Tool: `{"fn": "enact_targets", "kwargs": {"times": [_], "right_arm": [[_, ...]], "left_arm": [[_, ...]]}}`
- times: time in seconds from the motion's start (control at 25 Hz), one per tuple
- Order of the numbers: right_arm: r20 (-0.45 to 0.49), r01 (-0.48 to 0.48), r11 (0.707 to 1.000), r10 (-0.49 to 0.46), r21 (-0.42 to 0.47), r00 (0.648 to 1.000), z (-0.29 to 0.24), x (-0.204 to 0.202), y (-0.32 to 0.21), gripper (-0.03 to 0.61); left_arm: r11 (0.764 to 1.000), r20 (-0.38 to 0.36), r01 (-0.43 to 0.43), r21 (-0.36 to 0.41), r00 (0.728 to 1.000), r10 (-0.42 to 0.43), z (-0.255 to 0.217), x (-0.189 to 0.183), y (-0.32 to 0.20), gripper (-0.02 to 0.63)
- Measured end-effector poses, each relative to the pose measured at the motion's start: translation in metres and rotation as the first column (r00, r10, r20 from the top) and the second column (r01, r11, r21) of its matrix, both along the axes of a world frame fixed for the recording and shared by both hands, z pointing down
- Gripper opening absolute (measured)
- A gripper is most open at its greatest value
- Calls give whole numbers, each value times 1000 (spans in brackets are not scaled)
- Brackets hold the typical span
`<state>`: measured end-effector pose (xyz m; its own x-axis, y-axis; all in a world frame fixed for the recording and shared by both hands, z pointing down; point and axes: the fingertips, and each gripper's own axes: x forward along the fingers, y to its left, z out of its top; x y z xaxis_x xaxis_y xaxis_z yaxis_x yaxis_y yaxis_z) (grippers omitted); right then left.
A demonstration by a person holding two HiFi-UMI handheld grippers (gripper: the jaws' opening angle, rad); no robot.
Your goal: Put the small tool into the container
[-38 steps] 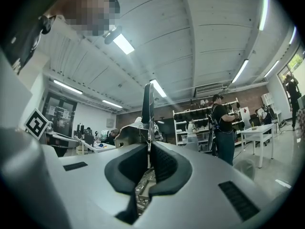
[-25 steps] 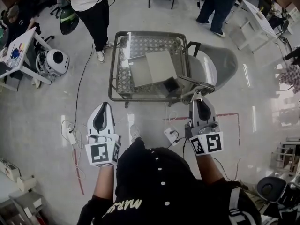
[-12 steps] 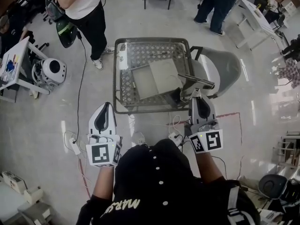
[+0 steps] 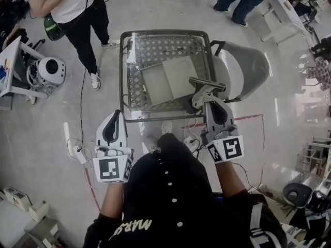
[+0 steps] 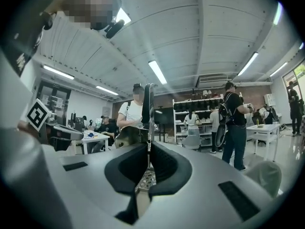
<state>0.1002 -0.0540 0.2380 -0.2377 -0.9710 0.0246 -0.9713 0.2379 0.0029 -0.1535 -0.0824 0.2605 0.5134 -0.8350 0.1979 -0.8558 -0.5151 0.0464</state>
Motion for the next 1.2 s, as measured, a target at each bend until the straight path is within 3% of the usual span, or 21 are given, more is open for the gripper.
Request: {"fn": "enact_targets", "kwargs": {"times": [0.4, 0.56, 0.72, 0.96, 1.08, 1.2], "right_arm": [[-158, 179, 979, -193, -96, 969, 55, -9, -79, 15], [-264, 263, 954, -292, -142, 919, 82, -12, -105, 15], [-404, 334, 910, -410, -247, 818, 119, -16, -117, 15], [-538, 445, 855, -516, -267, 667, 158, -33, -138, 15], [-614, 505, 809, -569, -301, 547, 180, -42, -145, 15], [-686, 559, 755, -607, -342, 401, 206, -50, -149, 15]], "left_arm": [[994, 20, 12, -106, 1000, -10, 30, 22, -30, 31], [992, 22, 8, -127, 1000, -6, 45, 36, -44, 31], [986, 26, 0, -166, 1000, 4, 66, 47, -49, 31], [974, 6, -15, -226, 1000, 16, 99, 63, -54, 31], [968, 0, -13, -249, 1000, 13, 113, 69, -56, 31], [961, -5, -3, -277, 1000, 2, 129, 72, -56, 31]]}}
